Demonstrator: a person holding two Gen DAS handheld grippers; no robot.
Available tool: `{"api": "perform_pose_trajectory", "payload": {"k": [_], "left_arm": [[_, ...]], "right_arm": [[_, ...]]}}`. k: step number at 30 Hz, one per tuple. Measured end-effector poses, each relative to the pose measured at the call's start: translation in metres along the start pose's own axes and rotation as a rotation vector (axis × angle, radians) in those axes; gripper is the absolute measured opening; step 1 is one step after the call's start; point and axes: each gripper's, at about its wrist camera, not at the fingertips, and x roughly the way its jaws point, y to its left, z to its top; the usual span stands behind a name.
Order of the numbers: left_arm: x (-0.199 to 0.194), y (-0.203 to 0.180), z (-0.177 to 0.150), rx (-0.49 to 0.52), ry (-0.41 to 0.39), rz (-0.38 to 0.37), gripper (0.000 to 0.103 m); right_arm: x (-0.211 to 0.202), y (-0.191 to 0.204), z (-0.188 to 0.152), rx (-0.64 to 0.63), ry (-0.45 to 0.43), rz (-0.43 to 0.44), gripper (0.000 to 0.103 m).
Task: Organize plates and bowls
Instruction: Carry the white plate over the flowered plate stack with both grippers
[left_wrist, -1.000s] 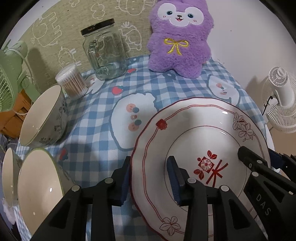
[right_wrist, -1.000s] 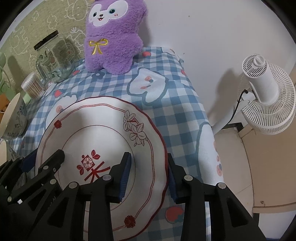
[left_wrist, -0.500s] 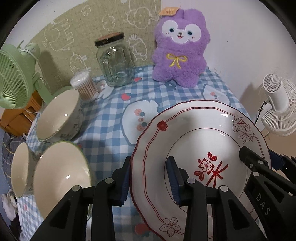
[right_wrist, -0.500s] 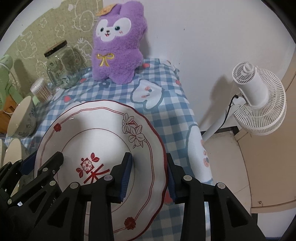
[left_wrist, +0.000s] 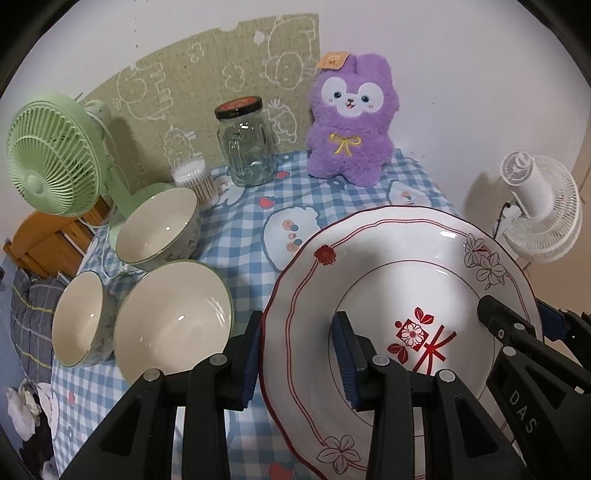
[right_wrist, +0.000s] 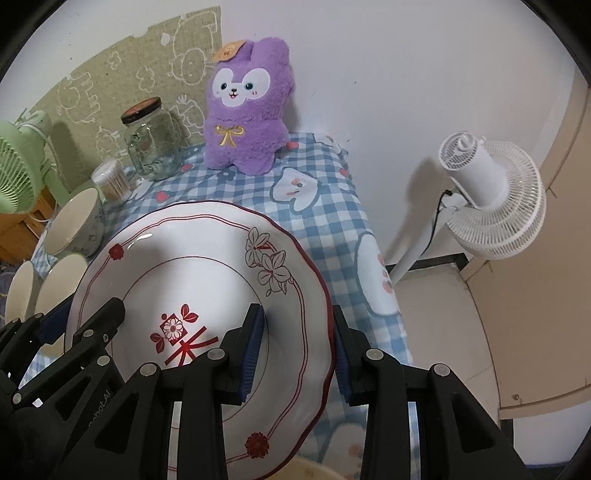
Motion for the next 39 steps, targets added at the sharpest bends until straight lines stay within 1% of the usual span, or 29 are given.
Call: {"api": "perform_pose_trajectory", "payload": {"k": [10, 19, 27, 39], "left_arm": [[-0.031, 0.003, -0.029, 0.023, -0.03, -0.034, 0.035], [-0.044, 0.004, -0.063, 0.038, -0.019, -0.07, 0.035], [-0.056, 0.005, -0.086, 0.052, -0.033, -0.073, 0.035], [-0.068, 0.004, -0.109, 0.069, -0.049, -0.067, 0.035]], "right_arm": [[-0.04, 0.002, -0.035, 0.024, -0.023, -0.035, 0.038], [-0.069, 0.003, -0.071, 0.037, -0.051, -0.07, 0.038], [-0.078, 0.004, -0.103, 0.052, -0.047, -0.078, 0.038], [-0.077, 0.002, -0.135, 0.067, -0.022, -0.072, 0.038]]}}
